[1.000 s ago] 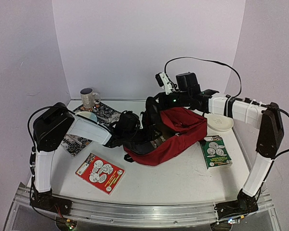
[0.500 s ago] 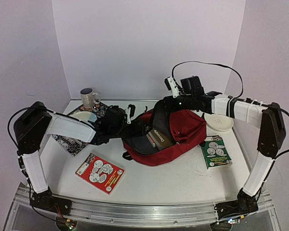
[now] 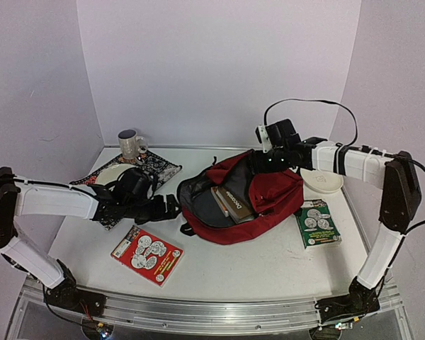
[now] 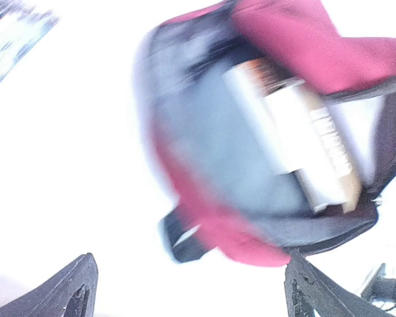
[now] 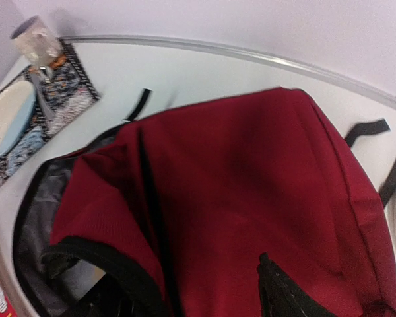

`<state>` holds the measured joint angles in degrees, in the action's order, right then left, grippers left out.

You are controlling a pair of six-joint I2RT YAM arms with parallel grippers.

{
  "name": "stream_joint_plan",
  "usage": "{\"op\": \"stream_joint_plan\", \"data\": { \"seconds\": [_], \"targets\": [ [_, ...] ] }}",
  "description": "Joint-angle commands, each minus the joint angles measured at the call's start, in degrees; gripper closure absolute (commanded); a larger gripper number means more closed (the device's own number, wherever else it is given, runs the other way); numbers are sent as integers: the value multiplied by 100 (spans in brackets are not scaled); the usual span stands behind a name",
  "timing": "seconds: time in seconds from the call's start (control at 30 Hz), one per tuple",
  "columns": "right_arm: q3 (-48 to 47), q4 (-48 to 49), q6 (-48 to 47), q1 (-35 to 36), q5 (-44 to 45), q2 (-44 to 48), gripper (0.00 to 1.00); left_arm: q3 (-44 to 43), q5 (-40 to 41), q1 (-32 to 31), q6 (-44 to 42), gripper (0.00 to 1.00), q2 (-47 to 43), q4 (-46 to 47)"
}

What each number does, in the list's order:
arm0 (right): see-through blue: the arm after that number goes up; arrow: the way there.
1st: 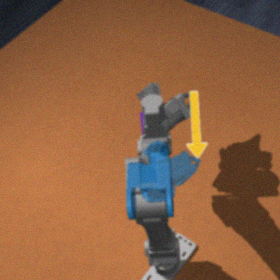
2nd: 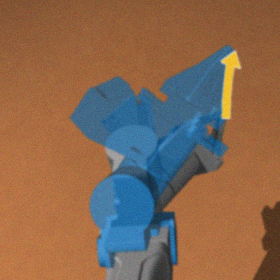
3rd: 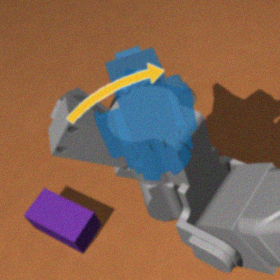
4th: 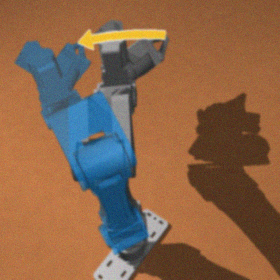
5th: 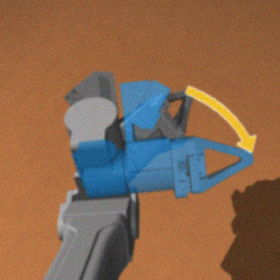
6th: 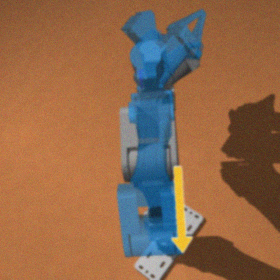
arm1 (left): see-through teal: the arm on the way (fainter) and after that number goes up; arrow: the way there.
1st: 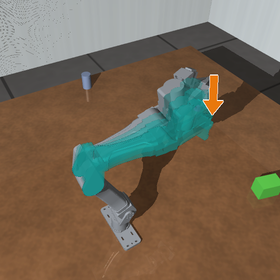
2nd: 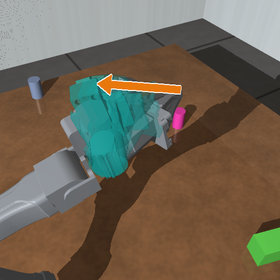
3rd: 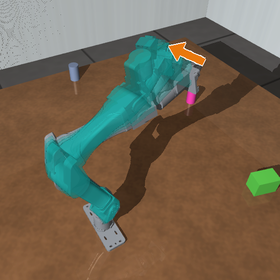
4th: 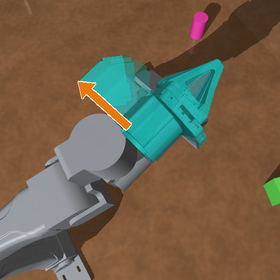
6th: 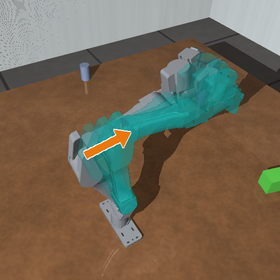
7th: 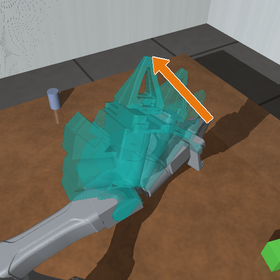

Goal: Pack the student bag
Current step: Place the largest pocket of the student bag, then grab the book from the center of the board.

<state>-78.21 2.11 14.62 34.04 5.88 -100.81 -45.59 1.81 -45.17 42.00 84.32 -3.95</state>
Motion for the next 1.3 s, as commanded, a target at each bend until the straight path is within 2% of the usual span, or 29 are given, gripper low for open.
{"op": "stream_joint_plan", "data": {
  "seconds": [0.0, 0.13, 0.27, 0.47, 0.63, 0.9, 1.07, 1.27],
  "targets": [
    [-110, -648, 583, -299, 574, -407, 35, 386, 164, 268, 420, 1, -697, -933],
    [-108, -778, 517, -308, 304, -381, 30, 590, 252, 375, 677, 1, -1182, -1585],
    [-14, -791, 203, -194, -34, -17, 15, 752, 252, 472, 801, 0, -1424, -2207],
    [168, -814, -40, -5, -293, 572, 2, 973, 53, 790, 473, 0, -1277, -2398],
    [277, -880, -369, 388, -331, 969, 2, 742, 7, 992, 27, 0, -672, -2319],
    [342, -853, -795, 1684, -11, 1096, 2, 518, -474, 1229, -407, 0, 1, -2089],
    [257, -660, -1195, 2569, -275, 661, 2, 532, -957, 1229, -303, 1, 123, -1780],
    [-243, -552, -1413, 3491, -542, -414, 2, 533, -1552, 1229, -64, 1, 274, -1142]
  ]
}}
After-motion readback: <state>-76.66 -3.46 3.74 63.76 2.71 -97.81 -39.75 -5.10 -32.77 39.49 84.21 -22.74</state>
